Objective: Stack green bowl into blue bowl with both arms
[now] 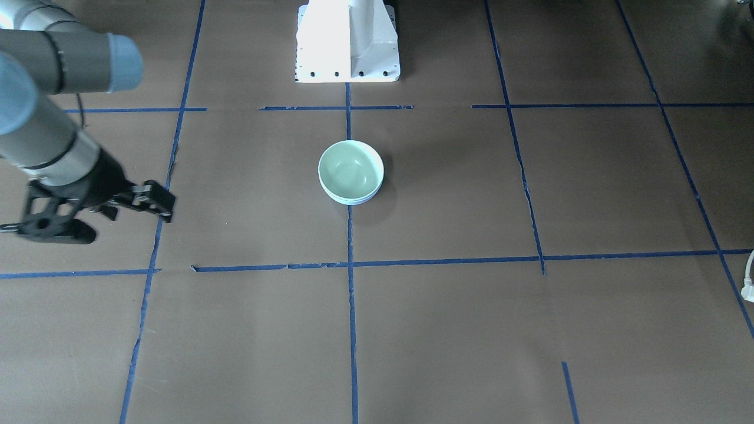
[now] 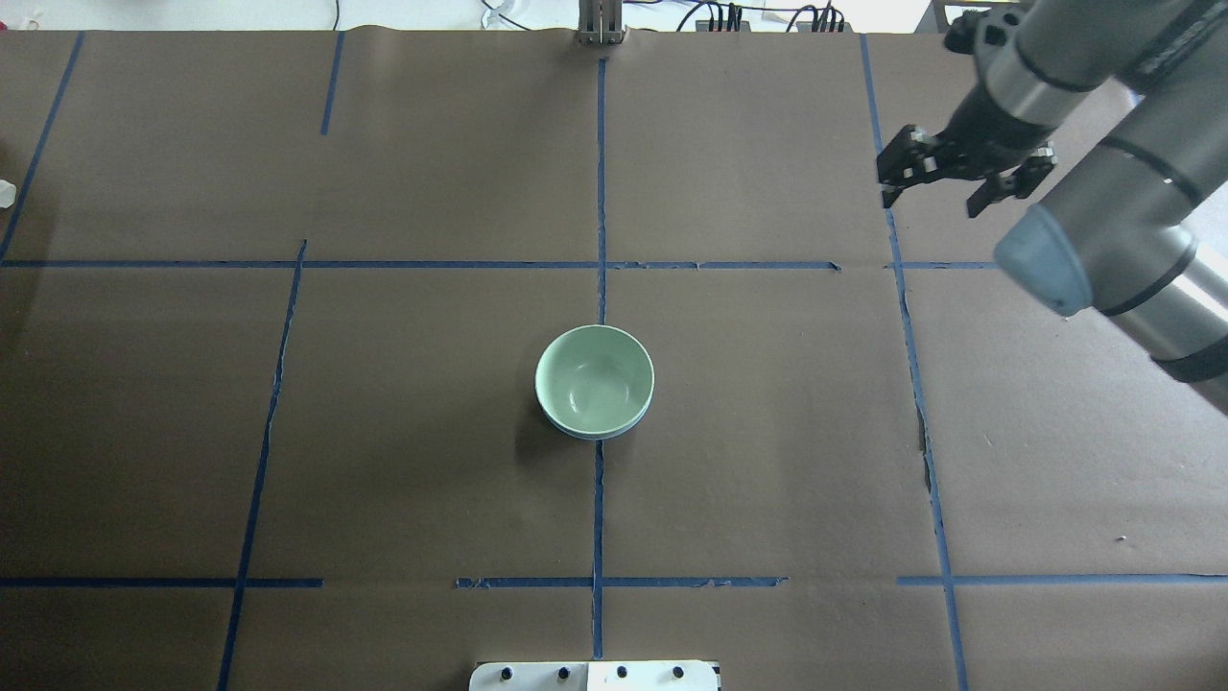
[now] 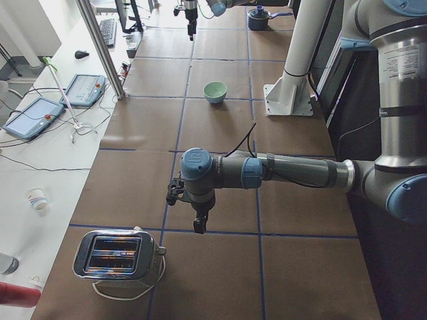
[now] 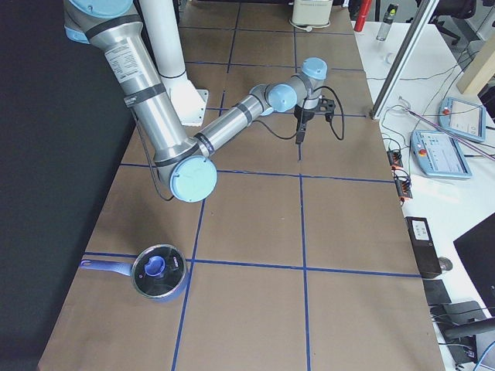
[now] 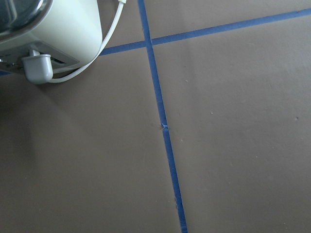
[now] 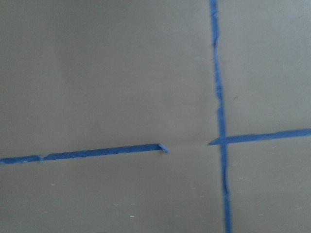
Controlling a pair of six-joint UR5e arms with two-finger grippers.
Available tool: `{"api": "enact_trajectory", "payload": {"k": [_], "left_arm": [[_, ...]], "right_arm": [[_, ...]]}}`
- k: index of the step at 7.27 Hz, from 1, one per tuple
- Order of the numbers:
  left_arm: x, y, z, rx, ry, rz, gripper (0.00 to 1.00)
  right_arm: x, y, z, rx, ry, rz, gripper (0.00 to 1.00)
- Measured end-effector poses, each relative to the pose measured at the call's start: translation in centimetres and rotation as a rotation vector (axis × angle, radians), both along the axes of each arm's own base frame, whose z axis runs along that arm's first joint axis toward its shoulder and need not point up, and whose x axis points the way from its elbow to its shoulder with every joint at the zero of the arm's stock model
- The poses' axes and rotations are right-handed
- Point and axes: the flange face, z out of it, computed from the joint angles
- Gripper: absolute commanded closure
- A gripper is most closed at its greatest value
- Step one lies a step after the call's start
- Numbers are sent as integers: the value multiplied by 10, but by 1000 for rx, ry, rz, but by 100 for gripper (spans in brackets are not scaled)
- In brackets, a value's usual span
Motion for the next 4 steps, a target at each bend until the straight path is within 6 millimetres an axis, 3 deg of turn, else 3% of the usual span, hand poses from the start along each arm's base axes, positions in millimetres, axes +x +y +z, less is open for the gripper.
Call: {"api": "enact_trajectory", "payload": {"k": [1,2,3,4], "left_arm": [[0,-1,0,8,-3,-2,0],[-1,0,-1,19,-4,-6,0],[-2,3,0,20,-7,-7,0],[-2,4,2,18,-5,-7,0]], "right_arm": [[76,-7,46,50,39,-70,0],[144,1,92,84,64,-131,0],[202,25,145,100,76,-181,0],[244,64,203,92,79,-215,0]]}}
